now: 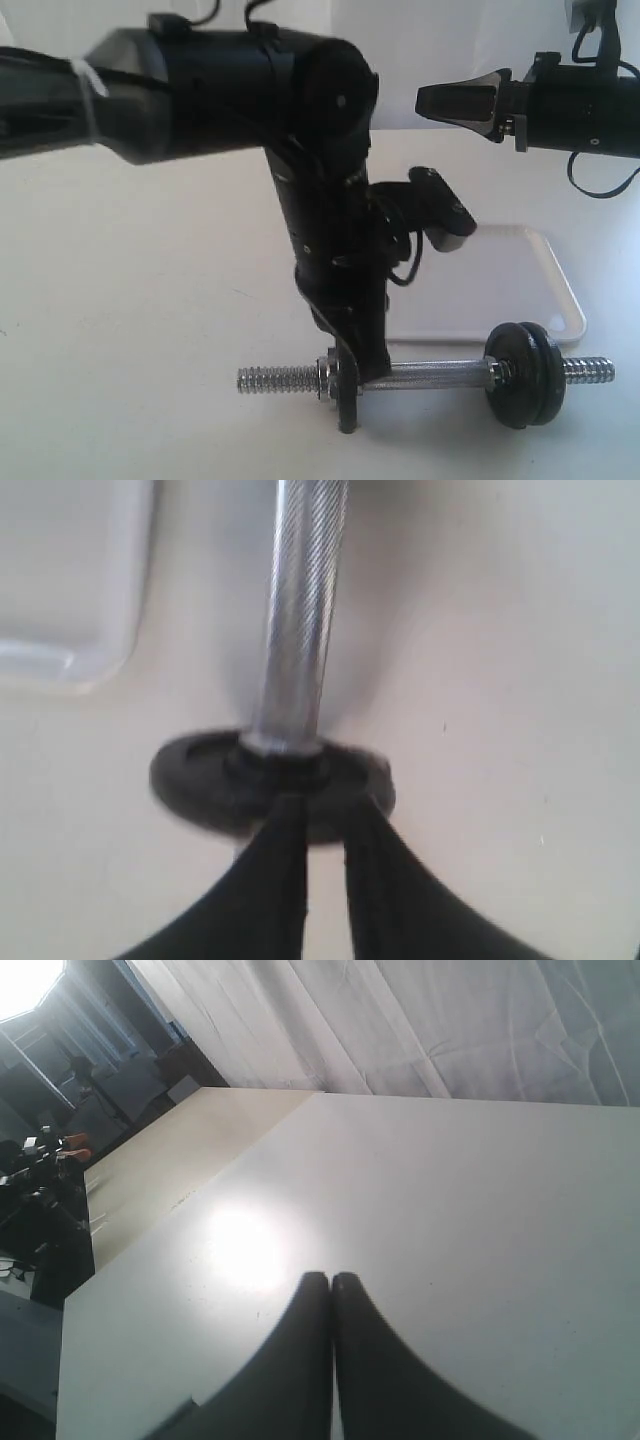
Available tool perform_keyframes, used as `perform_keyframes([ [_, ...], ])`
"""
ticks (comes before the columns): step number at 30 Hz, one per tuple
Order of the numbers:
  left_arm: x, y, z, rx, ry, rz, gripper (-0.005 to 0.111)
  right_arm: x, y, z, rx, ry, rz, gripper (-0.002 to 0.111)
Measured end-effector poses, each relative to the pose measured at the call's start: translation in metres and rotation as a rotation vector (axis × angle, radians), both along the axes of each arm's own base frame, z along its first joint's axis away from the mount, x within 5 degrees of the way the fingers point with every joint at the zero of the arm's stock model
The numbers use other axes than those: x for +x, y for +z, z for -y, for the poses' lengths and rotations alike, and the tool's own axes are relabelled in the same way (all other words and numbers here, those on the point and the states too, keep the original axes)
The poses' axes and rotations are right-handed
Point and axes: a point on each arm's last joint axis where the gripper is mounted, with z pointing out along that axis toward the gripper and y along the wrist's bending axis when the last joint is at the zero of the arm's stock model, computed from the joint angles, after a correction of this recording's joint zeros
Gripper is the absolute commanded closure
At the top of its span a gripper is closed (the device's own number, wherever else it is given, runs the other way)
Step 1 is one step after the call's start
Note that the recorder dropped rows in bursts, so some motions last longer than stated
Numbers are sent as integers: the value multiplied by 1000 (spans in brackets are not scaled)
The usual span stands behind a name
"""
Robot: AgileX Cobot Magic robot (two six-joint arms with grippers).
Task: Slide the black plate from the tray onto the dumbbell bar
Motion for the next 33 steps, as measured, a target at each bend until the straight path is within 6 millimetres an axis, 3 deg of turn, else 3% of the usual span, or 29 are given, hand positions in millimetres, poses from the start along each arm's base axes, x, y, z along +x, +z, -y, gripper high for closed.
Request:
perform_keyframes([
  [4, -6, 42, -31, 52, 196, 86, 107, 0, 0, 0, 0, 0, 0, 108],
  [8, -21, 92, -63, -62, 321, 177, 107, 0, 0, 0, 0, 0, 0, 108],
  [10, -35, 115, -83, -145, 367, 202, 107, 0, 0, 0, 0, 0, 0, 108],
  [14, -67, 140, -130, -259, 434, 227, 107, 0, 0, 0, 0, 0, 0, 108],
  [21, -114, 128, -203, -444, 609, 232, 107, 0, 0, 0, 0, 0, 0, 108],
  [26, -134, 104, -247, -614, 776, 286, 107, 0, 0, 0, 0, 0, 0, 108],
  [29, -140, 88, -262, -684, 843, 304, 107, 0, 0, 0, 0, 0, 0, 108],
  [33, -143, 72, -267, -665, 874, 290, 107, 0, 0, 0, 0, 0, 0, 108],
])
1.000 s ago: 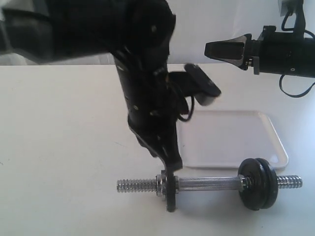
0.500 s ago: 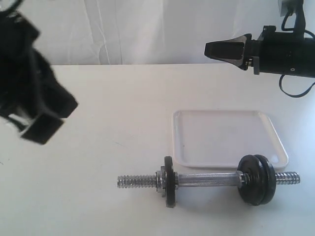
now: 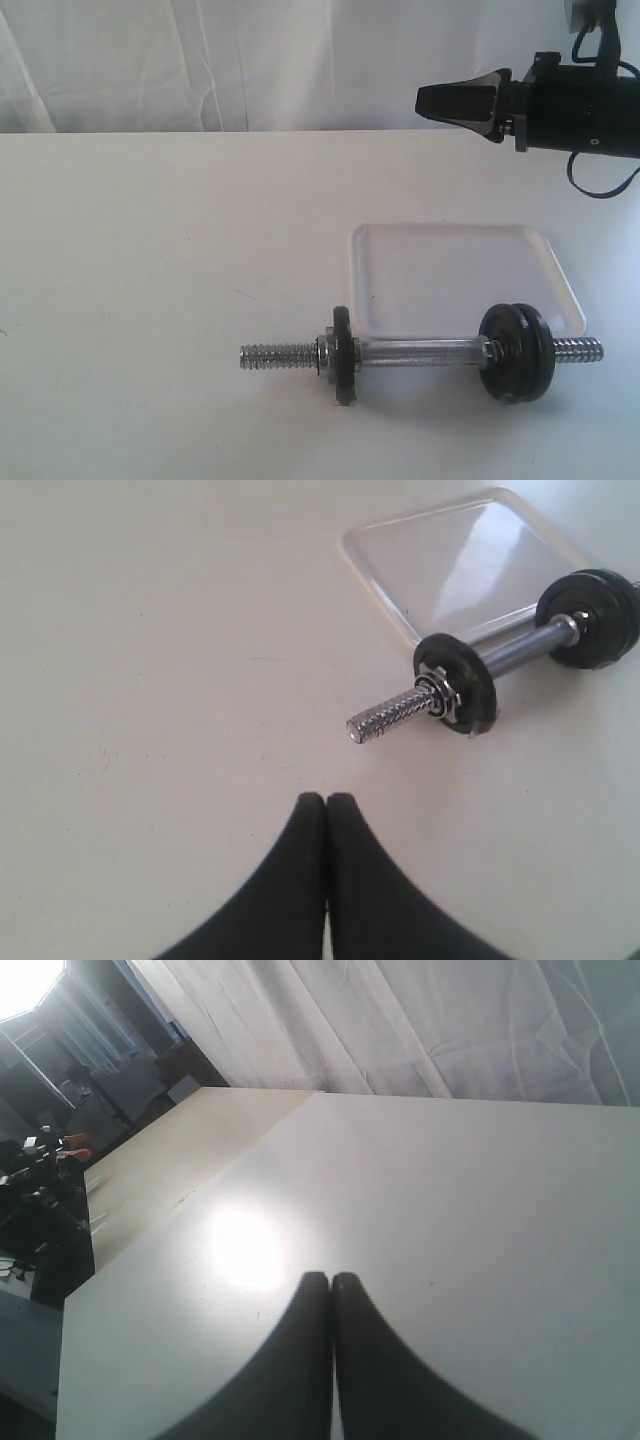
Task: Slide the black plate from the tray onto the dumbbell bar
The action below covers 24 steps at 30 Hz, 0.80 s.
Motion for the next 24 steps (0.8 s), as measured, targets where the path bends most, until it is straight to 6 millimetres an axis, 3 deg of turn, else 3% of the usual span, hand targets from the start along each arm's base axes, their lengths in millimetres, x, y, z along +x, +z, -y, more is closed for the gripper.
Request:
perform_keyframes([
  [18, 0, -1, -2, 0, 18, -3, 107, 0, 0, 0, 0, 0, 0, 108],
  [24, 8, -7, -16, -1, 178, -1, 107, 0, 0, 0, 0, 0, 0, 108],
])
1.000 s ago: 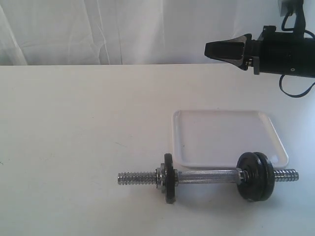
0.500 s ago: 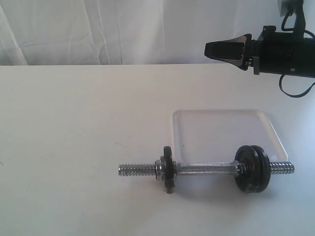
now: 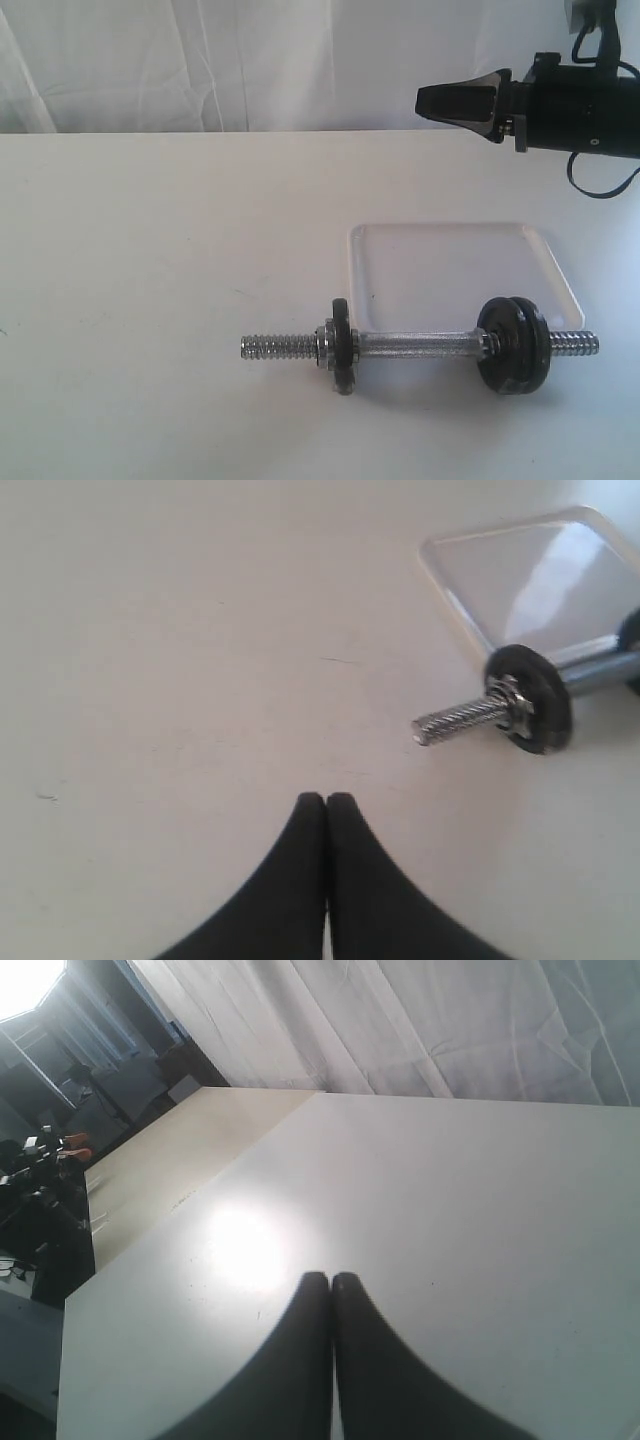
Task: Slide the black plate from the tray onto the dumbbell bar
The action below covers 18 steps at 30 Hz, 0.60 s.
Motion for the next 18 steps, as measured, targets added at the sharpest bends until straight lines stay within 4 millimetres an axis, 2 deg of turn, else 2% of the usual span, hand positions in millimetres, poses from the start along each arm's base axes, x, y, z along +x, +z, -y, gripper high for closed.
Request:
perform_keyframes([
  [7, -1, -27, -38, -14, 356, 28, 107, 0, 0, 0, 0, 0, 0, 108],
  [12, -21, -48, -63, -28, 633, 71, 107, 0, 0, 0, 0, 0, 0, 108],
  [18, -46, -61, -74, -51, 844, 152, 107, 0, 0, 0, 0, 0, 0, 108],
])
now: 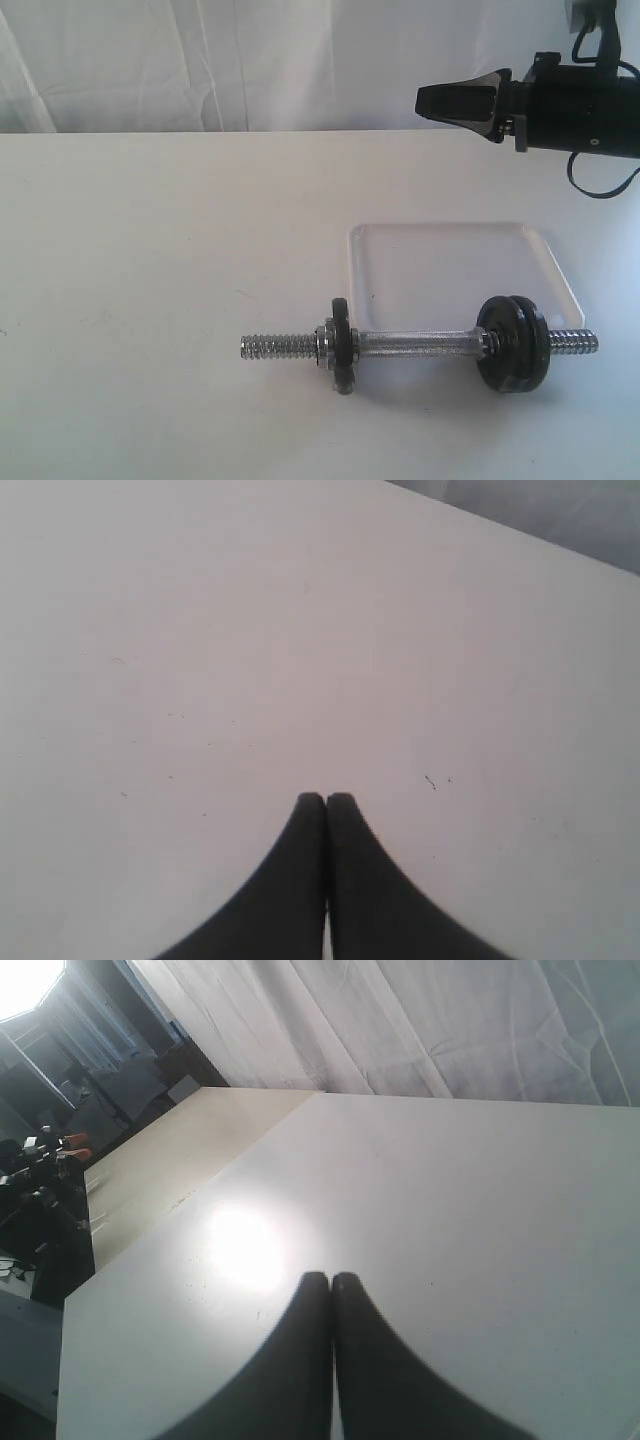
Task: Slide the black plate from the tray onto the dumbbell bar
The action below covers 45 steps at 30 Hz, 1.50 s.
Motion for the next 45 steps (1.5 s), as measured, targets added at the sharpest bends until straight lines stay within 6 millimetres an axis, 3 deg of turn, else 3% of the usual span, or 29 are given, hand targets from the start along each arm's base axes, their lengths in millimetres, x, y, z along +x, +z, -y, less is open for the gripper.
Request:
perform_keyframes([
  [4, -7, 0, 0, 5, 12, 38, 107, 0, 0, 0, 0, 0, 0, 108],
  [19, -4, -7, 2, 2, -58, 20, 107, 0, 0, 0, 0, 0, 0, 108],
  [23, -13, -7, 2, 5, -58, 74, 107, 0, 0, 0, 0, 0, 0, 108],
  [29, -12, -39, 7, -69, -88, 46, 107, 0, 0, 0, 0, 0, 0, 108],
  [35, -7, -49, 12, -122, -118, 49, 107, 0, 0, 0, 0, 0, 0, 108],
  [40, -1, -81, 19, -228, -159, -42, 107, 0, 0, 0, 0, 0, 0, 108],
  [45, 1, -108, 21, -218, -194, -134, 107, 0, 0, 0, 0, 0, 0, 108],
])
